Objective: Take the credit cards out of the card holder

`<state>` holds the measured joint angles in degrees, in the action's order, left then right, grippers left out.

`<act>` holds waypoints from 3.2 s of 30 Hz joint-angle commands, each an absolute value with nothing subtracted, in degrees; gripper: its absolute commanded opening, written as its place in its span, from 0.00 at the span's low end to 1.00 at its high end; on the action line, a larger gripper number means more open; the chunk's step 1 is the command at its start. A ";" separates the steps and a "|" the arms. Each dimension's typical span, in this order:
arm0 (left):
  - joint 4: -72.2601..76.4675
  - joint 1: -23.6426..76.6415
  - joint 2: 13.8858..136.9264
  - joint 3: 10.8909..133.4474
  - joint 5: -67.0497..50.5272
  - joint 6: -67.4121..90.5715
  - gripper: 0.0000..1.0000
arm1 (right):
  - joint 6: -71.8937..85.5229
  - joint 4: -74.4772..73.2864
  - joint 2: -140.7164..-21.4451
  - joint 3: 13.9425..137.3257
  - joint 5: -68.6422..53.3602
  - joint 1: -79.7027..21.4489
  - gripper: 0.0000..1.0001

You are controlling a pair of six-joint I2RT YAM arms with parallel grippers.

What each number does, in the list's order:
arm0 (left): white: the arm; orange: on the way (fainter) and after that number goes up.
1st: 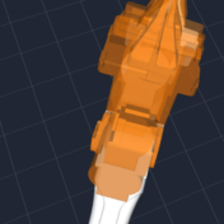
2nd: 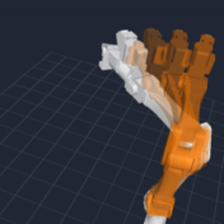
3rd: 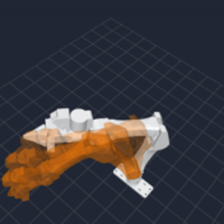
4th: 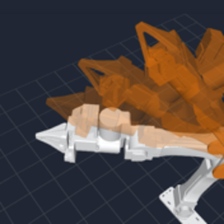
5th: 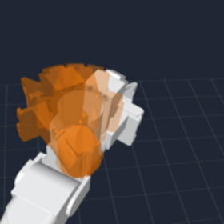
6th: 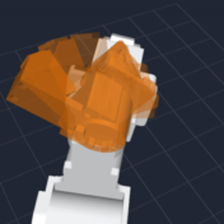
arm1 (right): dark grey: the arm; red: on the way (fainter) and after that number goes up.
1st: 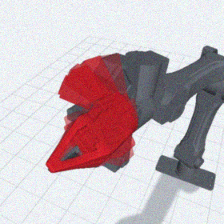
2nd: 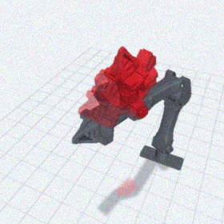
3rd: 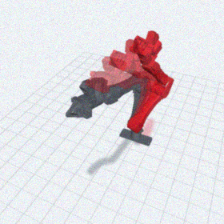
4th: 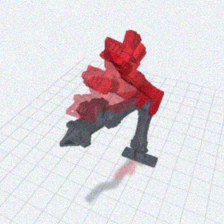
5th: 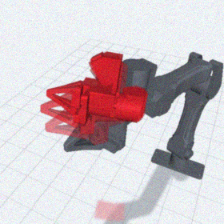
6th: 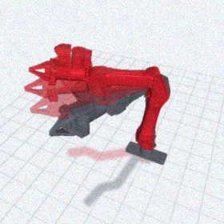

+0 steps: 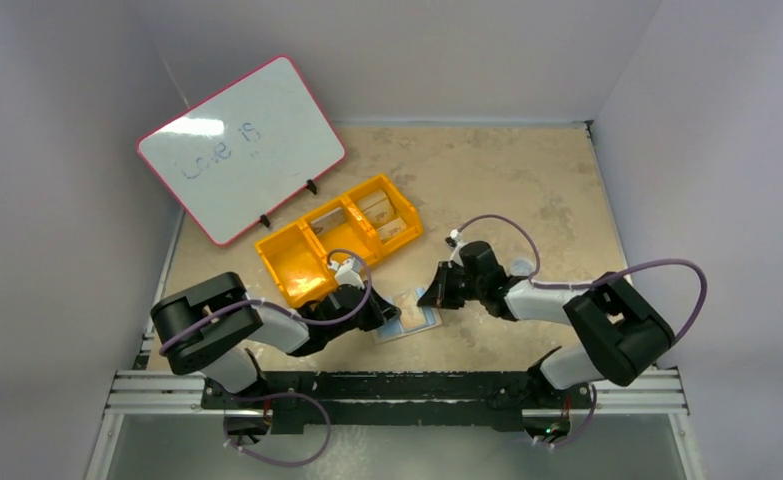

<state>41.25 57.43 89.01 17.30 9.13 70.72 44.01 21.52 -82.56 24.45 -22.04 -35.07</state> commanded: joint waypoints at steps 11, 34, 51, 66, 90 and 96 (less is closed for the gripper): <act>33.94 56.97 83.92 17.30 11.90 67.19 0.00 | 47.93 12.61 -76.26 23.57 -11.90 -35.92 0.00; 36.29 56.95 89.89 20.47 7.65 67.82 0.27 | 48.67 16.78 -82.83 23.24 -16.66 -35.82 0.17; 32.09 57.05 86.88 18.94 11.01 68.13 0.30 | 48.84 11.55 -80.55 23.17 -12.77 -35.77 0.06; 31.67 57.09 87.16 19.25 10.80 67.83 0.29 | 47.20 8.83 -80.91 25.17 -8.62 -35.77 0.00; 57.16 57.51 97.37 8.92 13.36 81.02 0.18 | 49.77 18.92 -90.74 21.40 -19.15 -35.68 0.00; 60.01 57.58 97.85 6.76 15.83 83.29 0.07 | 50.18 19.07 -90.83 21.19 -19.00 -35.69 0.00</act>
<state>61.56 57.01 96.23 9.56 13.56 81.34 51.46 26.72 -87.02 23.83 -22.31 -34.35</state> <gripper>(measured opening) 0.121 0.004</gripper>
